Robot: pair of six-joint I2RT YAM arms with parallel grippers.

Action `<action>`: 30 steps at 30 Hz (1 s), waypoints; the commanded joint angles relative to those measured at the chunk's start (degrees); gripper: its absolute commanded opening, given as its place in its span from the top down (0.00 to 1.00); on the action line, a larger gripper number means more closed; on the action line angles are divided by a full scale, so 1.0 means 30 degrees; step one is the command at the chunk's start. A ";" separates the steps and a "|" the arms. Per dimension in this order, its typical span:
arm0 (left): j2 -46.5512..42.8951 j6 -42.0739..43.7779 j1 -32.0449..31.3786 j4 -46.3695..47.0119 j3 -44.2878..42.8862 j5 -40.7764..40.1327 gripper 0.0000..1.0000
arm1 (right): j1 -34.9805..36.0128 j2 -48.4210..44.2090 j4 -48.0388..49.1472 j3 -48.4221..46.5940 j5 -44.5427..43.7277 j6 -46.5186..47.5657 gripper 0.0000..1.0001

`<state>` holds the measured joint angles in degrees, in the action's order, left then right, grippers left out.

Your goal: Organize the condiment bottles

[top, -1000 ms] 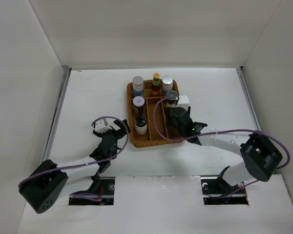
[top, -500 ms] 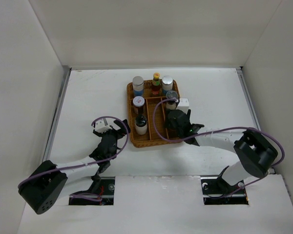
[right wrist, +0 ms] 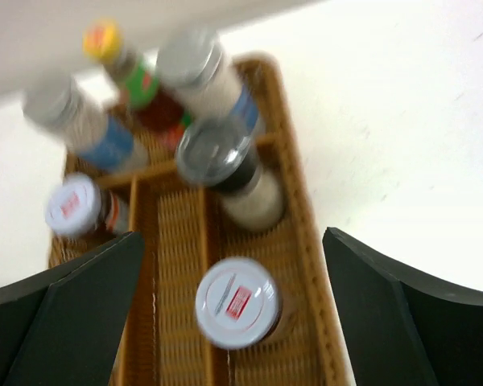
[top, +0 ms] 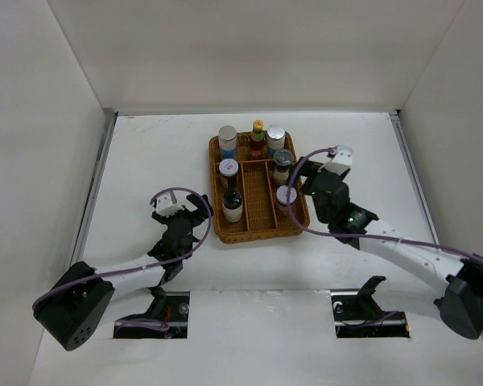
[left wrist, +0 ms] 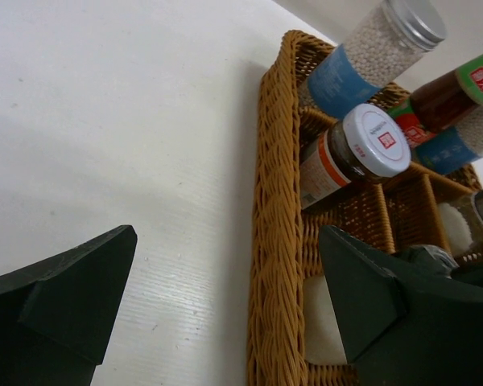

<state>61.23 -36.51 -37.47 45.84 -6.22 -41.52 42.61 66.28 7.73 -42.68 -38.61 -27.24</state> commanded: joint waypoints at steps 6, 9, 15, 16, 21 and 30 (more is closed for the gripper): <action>-0.0895 -0.0544 0.0553 -0.2564 -0.1912 -0.0107 0.00 | -0.6478 -0.1560 0.5212 0.3851 0.1440 -0.2661 0.00; -0.2243 -0.0573 0.0816 -0.3502 -0.1707 -0.0309 0.00 | -0.7420 -0.0418 0.5889 0.4613 0.1971 -0.4156 0.00; -0.2686 -0.0661 0.1812 -0.5436 -0.1766 -0.0427 0.00 | -0.8444 0.0611 0.6799 0.5905 0.2526 -0.5333 0.00; -0.2744 -0.0661 0.1900 -0.5583 -0.1765 -0.0457 0.00 | -0.8650 0.0582 0.6771 0.5992 0.2818 -0.5420 0.00; -0.2833 -0.0573 0.0848 -0.8157 -0.3023 -0.0312 0.00 | -0.9208 0.0319 0.7005 0.6344 0.3699 -0.5918 0.00; -0.3624 -0.0544 -0.0501 -0.9832 -0.3962 -0.0458 0.00 | -0.9355 0.0670 0.6946 0.5934 0.5194 -0.5743 0.00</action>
<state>51.46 -37.98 -38.39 17.52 -15.57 -42.19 14.94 68.01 25.02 -24.14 -24.91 -43.79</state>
